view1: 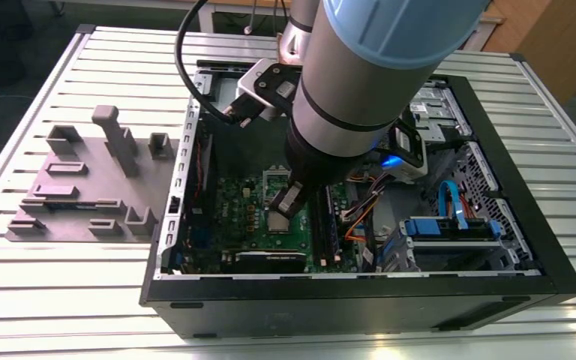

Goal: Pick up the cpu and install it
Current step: 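Close the cpu cover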

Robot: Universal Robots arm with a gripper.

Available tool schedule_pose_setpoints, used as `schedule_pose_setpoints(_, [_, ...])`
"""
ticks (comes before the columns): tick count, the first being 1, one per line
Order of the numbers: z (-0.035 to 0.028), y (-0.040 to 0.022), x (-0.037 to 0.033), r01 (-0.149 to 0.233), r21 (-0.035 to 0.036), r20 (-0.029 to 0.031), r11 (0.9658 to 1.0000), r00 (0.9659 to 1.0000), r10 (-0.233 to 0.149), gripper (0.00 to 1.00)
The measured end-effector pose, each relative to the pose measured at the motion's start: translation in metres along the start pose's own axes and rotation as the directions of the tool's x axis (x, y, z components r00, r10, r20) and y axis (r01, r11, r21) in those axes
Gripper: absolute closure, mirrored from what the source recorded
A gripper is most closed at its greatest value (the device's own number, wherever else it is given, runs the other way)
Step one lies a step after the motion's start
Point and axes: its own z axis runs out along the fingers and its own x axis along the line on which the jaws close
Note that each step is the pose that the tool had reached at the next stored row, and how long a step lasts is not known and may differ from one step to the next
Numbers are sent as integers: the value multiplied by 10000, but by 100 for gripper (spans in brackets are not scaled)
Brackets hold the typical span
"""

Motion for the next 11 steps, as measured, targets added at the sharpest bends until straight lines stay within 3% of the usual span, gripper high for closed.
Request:
schedule_pose_setpoints(9, [0,0,0,0,1,-2,10000,10000,0,90])
schedule_pose_setpoints(11, [0,0,0,0,1,-2,10000,10000,0,83])
